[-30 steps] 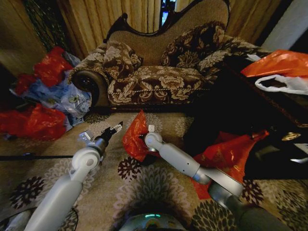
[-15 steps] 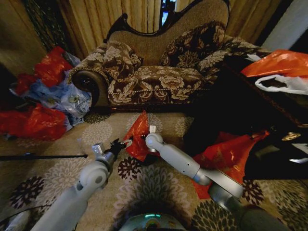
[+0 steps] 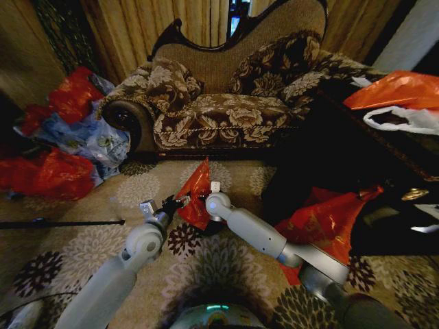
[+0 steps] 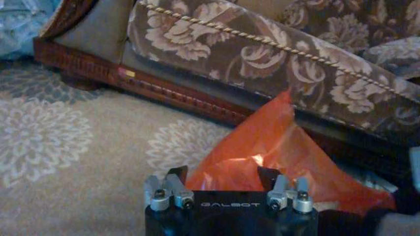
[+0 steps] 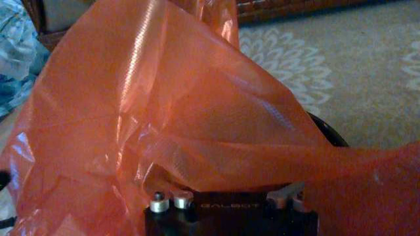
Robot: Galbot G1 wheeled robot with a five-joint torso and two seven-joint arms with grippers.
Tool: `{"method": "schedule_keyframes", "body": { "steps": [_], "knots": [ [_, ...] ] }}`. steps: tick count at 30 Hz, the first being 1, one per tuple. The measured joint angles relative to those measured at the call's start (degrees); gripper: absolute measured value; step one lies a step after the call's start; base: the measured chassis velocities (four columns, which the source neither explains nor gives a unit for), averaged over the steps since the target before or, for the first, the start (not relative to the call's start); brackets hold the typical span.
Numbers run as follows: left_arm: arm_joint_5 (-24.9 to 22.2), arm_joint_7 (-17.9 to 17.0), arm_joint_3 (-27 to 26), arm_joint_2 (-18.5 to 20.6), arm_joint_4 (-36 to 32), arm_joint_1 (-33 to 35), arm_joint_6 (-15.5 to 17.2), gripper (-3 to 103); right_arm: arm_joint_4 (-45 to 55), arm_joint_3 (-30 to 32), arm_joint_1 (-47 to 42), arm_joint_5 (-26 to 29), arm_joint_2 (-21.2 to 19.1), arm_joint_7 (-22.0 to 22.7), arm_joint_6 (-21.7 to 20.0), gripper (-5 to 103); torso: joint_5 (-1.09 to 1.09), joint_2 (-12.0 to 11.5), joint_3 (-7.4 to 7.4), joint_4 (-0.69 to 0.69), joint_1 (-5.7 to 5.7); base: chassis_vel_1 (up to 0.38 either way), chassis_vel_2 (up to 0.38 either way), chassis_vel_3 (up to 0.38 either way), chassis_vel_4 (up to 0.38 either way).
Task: Place a garbage bag over the trash bin.
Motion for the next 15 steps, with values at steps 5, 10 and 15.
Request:
{"method": "schedule_keyframes", "body": {
  "steps": [5,10,15],
  "knots": [
    [0.8,1.3,0.5,-0.8,1.8,-0.7,-0.3,59,0.5,-0.5,0.4,0.1,0.0,-0.1,0.0,100,0.0,0.0,0.0,0.0,0.0,0.0,0.0,0.0,0.0],
    [2.2,3.0,0.8,-0.6,0.9,-1.0,-0.3,32,0.8,-1.3,0.8,-0.7,-0.2,-0.8,0.0,100,0.0,0.0,0.0,0.0,0.0,0.0,0.0,0.0,0.0],
    [2.7,3.1,0.8,0.0,-0.7,-0.7,0.0,17,0.6,-1.3,0.8,-0.9,0.0,-1.3,-0.1,100,0.0,0.0,0.0,0.0,0.0,0.0,0.0,0.0,0.0]
  ]
}}
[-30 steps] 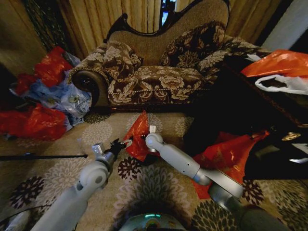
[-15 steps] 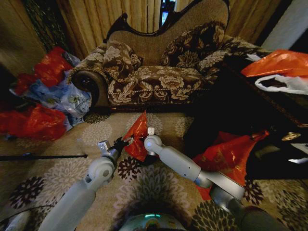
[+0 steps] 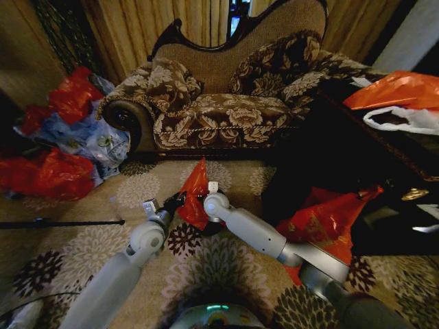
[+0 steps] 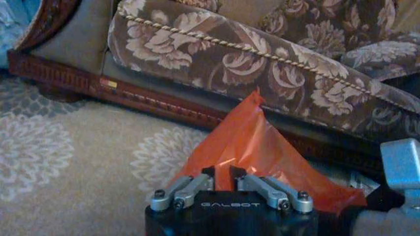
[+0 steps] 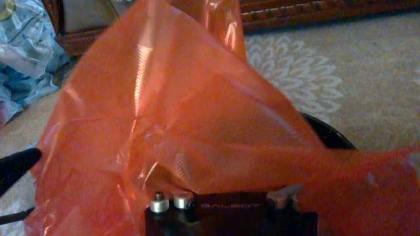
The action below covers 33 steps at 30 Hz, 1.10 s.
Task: Place a garbage bag over the trash bin.
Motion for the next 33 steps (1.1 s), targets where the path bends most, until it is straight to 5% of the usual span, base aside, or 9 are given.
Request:
{"method": "schedule_keyframes", "body": {
  "steps": [6,11,18,19,22,24,28,33],
  "knots": [
    [0.2,-1.2,0.0,0.2,-0.9,-0.1,0.9,-2,-1.3,0.2,-0.2,-0.3,0.5,-0.7,-0.2,100,0.0,0.0,0.0,0.0,0.0,0.0,0.0,0.0,0.0],
    [0.5,-1.5,0.5,-0.1,0.6,-1.4,1.6,24,-1.2,0.0,-0.3,-0.3,0.3,-0.8,-0.3,100,0.0,0.0,0.0,0.0,0.0,0.0,0.0,0.0,0.0],
    [1.2,-1.2,1.1,0.0,1.3,-2.2,1.9,40,-1.2,-0.1,-0.2,-0.3,0.3,-0.9,-0.3,100,0.0,0.0,0.0,0.0,0.0,0.0,0.0,0.0,0.0],
    [1.4,-1.2,1.2,0.0,1.4,-2.3,2.2,51,-1.1,-0.2,-0.3,-0.3,0.3,-0.9,-0.3,100,0.0,0.0,0.0,0.0,0.0,0.0,0.0,0.0,0.0],
    [1.4,-1.2,1.2,0.0,1.7,-2.4,2.5,62,-1.2,-0.1,-0.4,-0.3,0.3,-1.1,-0.3,100,0.0,0.0,0.0,0.0,0.0,0.0,0.0,0.0,0.0],
    [1.4,-1.2,1.2,0.0,2.0,-2.4,2.5,62,-1.3,0.0,-0.4,-0.3,0.3,-1.1,-0.3,100,0.0,0.0,0.0,0.0,0.0,0.0,0.0,0.0,0.0],
    [1.8,-0.6,1.2,-0.4,3.2,-2.5,2.5,85,-1.2,0.1,-0.6,-0.1,0.2,-1.1,-0.2,100,0.0,0.0,0.0,0.0,0.0,0.0,0.0,0.0,0.0],
    [2.2,-0.1,1.4,-0.9,4.0,-2.6,2.4,74,-0.9,0.0,-0.6,0.0,0.0,-1.1,-0.1,100,0.0,0.0,0.0,0.0,0.0,0.0,0.0,0.0,0.0]
  ]
}}
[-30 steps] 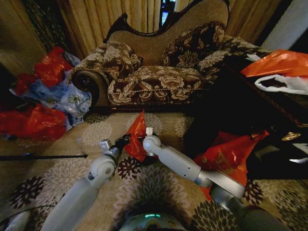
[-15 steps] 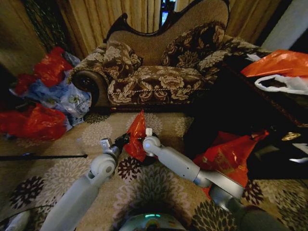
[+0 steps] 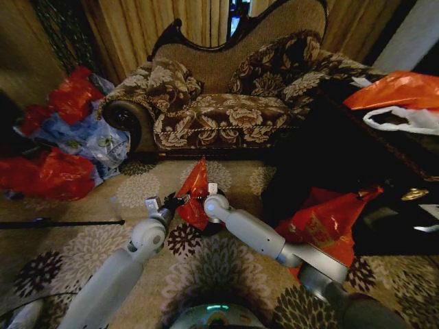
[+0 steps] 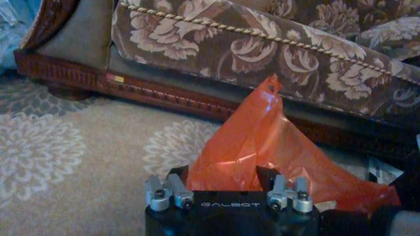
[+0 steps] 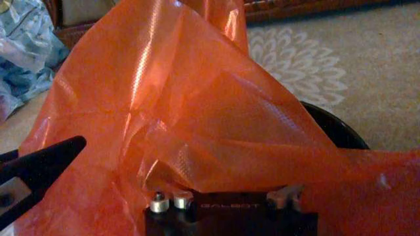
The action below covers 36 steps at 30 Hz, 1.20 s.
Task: Place a garbage bag over the trash bin.
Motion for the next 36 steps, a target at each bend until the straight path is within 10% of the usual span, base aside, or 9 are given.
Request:
{"method": "schedule_keyframes", "body": {
  "steps": [26,36],
  "knots": [
    [0.6,-1.7,-2.6,-0.2,-1.1,3.3,-2.7,3,2.8,-0.6,-0.7,-0.6,-1.6,0.3,1.3,100,0.0,0.0,0.0,-0.01,0.0,0.0,0.0,0.0,0.0],
    [0.5,-2.6,-4.4,1.4,-5.6,6.9,-2.9,0,5.9,-0.3,-1.1,0.0,-3.2,1.2,1.7,100,0.01,0.0,0.0,0.01,0.0,0.0,0.0,0.0,0.0]
  ]
}}
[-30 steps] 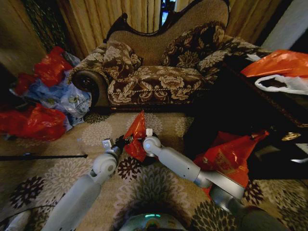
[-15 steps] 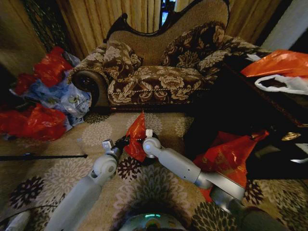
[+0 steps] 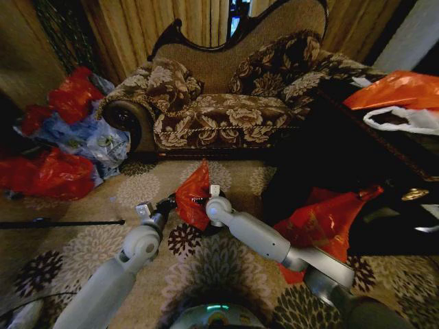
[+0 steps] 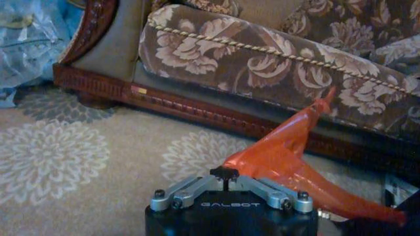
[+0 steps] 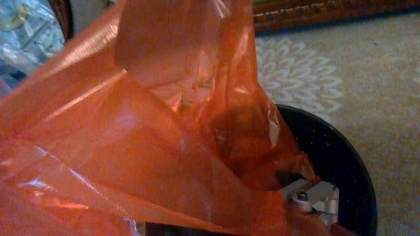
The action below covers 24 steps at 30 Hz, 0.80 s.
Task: Place a garbage bag over the trash bin.
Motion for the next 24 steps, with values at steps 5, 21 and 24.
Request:
{"method": "schedule_keyframes", "body": {
  "steps": [5,21,24],
  "knots": [
    [1.0,0.1,0.5,-0.9,1.5,-0.6,-0.6,0,4.8,-1.2,0.2,1.5,-2.5,1.6,0.0,100,0.0,0.0,0.0,-0.01,0.0,0.0,0.0,0.0,0.0],
    [2.6,1.6,2.0,-1.5,1.8,-0.6,-1.4,0,8.1,0.9,0.3,5.7,-2.0,0.3,0.9,100,0.0,0.0,0.0,0.0,0.0,0.0,0.0,0.0,0.0],
    [2.7,1.7,1.8,-1.5,1.8,-0.4,-1.5,0,9.6,1.2,0.5,7.1,-2.7,1.4,0.7,100,0.0,0.0,0.0,0.0,0.0,0.0,0.0,0.0,0.0]
  ]
}}
